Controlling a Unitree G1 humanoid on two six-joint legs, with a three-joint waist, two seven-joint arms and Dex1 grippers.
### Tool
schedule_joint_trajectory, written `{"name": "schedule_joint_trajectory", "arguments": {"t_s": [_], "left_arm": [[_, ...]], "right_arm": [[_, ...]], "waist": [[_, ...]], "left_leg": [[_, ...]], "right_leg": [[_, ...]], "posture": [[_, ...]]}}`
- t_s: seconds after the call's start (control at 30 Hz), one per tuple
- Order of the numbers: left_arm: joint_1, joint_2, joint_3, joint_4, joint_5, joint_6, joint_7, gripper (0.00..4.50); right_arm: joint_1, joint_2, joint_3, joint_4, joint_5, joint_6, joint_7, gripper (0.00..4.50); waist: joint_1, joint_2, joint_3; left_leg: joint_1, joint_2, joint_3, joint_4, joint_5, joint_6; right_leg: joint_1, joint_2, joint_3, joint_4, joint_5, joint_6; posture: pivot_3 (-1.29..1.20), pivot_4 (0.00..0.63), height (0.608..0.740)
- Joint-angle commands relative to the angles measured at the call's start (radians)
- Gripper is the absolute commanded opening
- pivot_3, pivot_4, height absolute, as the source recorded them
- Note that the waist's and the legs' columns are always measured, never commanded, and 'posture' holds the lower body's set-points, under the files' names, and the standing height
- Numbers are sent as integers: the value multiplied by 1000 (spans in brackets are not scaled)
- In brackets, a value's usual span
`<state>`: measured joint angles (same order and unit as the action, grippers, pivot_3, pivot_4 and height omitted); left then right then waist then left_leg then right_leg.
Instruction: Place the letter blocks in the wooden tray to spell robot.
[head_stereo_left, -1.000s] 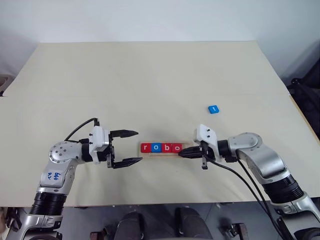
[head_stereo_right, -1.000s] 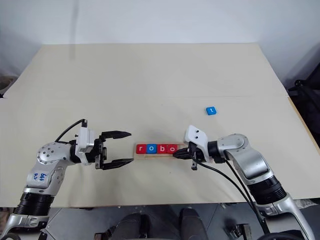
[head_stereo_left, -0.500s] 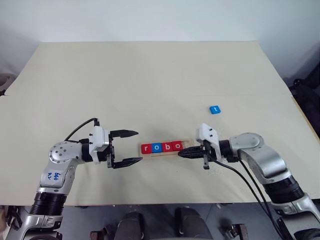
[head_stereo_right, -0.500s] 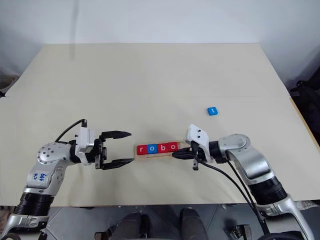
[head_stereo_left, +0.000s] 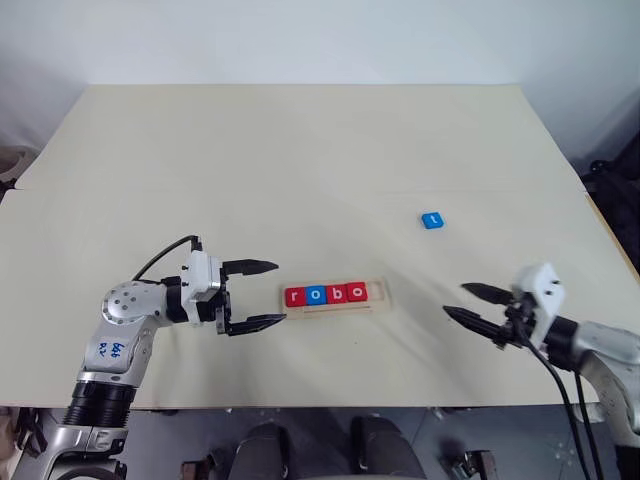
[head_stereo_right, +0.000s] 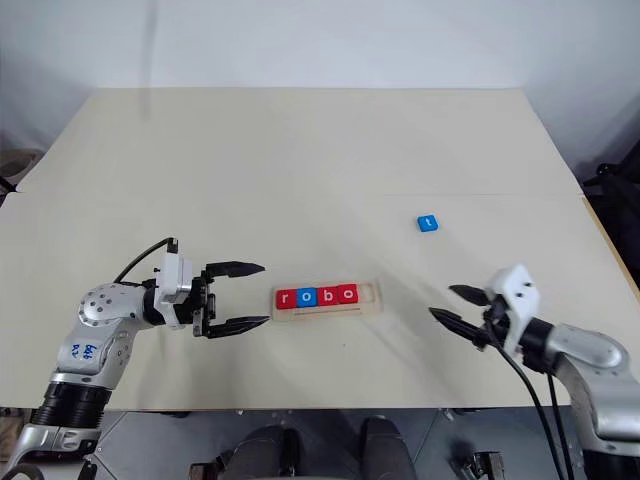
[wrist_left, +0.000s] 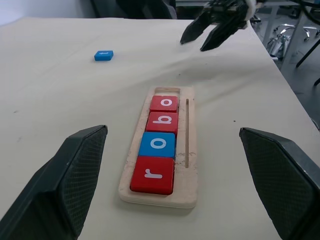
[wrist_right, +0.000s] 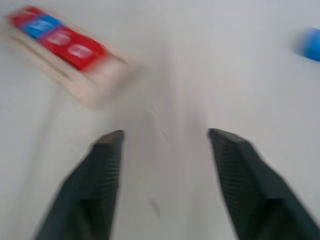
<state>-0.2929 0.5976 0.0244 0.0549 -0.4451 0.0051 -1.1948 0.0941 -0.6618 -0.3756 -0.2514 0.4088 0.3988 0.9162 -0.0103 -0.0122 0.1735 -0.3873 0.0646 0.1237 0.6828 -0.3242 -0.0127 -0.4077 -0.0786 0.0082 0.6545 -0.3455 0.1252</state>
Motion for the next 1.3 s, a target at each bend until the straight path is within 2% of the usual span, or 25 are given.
{"name": "schedule_joint_trajectory", "arguments": {"t_s": [0.03, 0.27, 0.43, 0.57, 0.77, 0.93, 1.17, 1.23, 1.3], "left_arm": [[-23, -1, 6, 8, -1, -8, -10, 4500], [-64, -4, 0, 45, 4, -16, -29, 4500], [-68, -4, 2, 43, 5, -15, -28, 4500], [-63, -9, -2, 34, 8, -17, -26, 4500], [-65, -23, -8, 30, 13, -19, -19, 4500], [-49, -30, -3, 16, 16, -24, -10, 4500], [-14, -26, 10, -20, 12, -18, 12, 4500], [-8, -25, 12, -29, 11, -16, 17, 4500], [-2, -22, 16, -34, 9, -15, 22, 4500]], "right_arm": [[61, 32, -76, -14, -4, -100, -47, 4362], [78, 51, -51, -5, -9, -146, -93, 4464], [-16, 26, -8, -2, 10, -42, -141, 4464], [-227, 5, 76, 52, -3, 143, -227, 4464], [-592, 43, 192, 282, -73, 323, -362, 4464], [-838, 105, 289, 618, -204, 246, -463, 4464], [-965, 181, 329, 899, -284, 124, -511, 4464], [-974, 191, 330, 924, -294, 117, -518, 4070], [-968, 201, 332, 910, -295, 122, -514, 3493]], "waist": [[1, 0, 0], [1, 0, 0], [0, 0, 0], [-7, 0, 0], [-18, 0, 0], [-21, 0, 0], [-29, 1, 0], [-36, 1, 0], [-39, 1, 0]], "left_leg": [[0, 0, 0, 0, 0, 0], [0, 0, 0, 0, 0, 0], [0, 0, 0, 0, 0, 0], [0, 0, 0, 0, 0, 0], [0, 1, 0, 0, 0, -1], [-1, 1, 1, 0, 1, -1], [-3, 1, 1, 0, 1, -1], [-3, 2, 1, 0, 1, -1], [-3, 2, 1, 0, 1, -1]], "right_leg": [[0, 0, 0, 0, 0, 0], [0, 0, 0, 0, 0, 0], [0, 0, 1, 0, 0, 0], [0, 0, 1, 1, 0, 0], [-2, 0, 0, 3, 0, -1], [-3, -1, 0, 3, 0, -1], [-3, -1, 0, 4, 0, 0], [-3, -1, 0, 5, 0, 0], [-3, -1, -1, 6, 0, 0]], "posture": [[0, 150, 740], [0, 150, 740], [0, 150, 740], [0, 150, 740], [0, 150, 740], [0, 150, 740], [0, 150, 740], [0, 150, 740], [0, 150, 740]]}}
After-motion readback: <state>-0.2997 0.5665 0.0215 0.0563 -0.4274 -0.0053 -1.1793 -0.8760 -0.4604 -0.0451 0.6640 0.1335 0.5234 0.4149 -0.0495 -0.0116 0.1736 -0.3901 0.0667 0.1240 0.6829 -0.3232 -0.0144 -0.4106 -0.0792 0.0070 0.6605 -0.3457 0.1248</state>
